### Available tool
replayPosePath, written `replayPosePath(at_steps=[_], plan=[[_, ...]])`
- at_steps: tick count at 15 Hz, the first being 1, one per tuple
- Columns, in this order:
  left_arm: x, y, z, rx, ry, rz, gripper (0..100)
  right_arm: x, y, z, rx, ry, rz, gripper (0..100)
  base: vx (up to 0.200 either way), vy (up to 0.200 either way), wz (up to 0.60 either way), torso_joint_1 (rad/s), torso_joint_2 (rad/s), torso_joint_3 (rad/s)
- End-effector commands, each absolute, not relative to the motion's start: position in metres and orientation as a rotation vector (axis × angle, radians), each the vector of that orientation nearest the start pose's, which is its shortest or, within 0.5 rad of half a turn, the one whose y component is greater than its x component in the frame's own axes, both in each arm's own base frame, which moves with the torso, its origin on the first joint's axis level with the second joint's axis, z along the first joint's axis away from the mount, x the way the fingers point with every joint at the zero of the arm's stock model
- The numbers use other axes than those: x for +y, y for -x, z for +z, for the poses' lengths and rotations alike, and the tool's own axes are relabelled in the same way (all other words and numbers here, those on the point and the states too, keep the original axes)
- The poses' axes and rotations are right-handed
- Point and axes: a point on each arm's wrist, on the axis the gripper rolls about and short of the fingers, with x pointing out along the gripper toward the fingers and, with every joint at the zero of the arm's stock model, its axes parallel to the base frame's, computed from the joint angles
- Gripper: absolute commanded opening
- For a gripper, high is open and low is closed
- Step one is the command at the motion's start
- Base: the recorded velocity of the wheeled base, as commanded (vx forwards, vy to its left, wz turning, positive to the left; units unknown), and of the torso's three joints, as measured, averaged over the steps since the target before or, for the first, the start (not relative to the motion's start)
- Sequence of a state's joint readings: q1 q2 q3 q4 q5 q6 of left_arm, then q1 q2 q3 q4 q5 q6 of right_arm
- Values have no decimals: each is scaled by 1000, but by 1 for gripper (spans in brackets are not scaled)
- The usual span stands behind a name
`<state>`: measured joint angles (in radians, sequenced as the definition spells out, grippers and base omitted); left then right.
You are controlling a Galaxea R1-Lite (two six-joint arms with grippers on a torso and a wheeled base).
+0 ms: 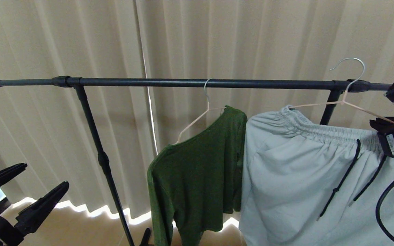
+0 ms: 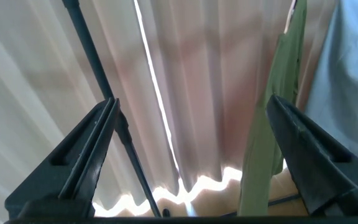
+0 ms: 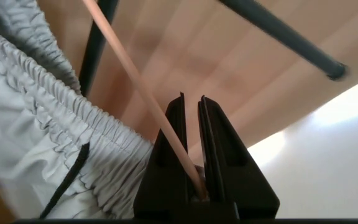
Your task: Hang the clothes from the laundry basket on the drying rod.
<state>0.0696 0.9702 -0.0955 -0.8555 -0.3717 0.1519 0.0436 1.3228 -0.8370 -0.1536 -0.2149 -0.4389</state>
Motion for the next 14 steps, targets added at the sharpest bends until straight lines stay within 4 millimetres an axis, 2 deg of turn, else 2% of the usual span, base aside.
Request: replayPosePath(at_steps=[1,2,4,14], plan=[[-1,-102,160,-2,-146,-303,100,12,-237,228,431,487,-87,0,0,0,0,0,0,0],[-1,-102,159,0,-146,-302,100,12,-246,225,460,502,-142,0,0,0,0,0,0,0],[-1,-102,159,4,-143,-305,100,11,-250,222,477,503,-184,0,0,0,0,0,0,0],[-1,-102,157,10,-143,-306,100,19,-275,215,447,506,-211,0,0,0,0,0,0,0]])
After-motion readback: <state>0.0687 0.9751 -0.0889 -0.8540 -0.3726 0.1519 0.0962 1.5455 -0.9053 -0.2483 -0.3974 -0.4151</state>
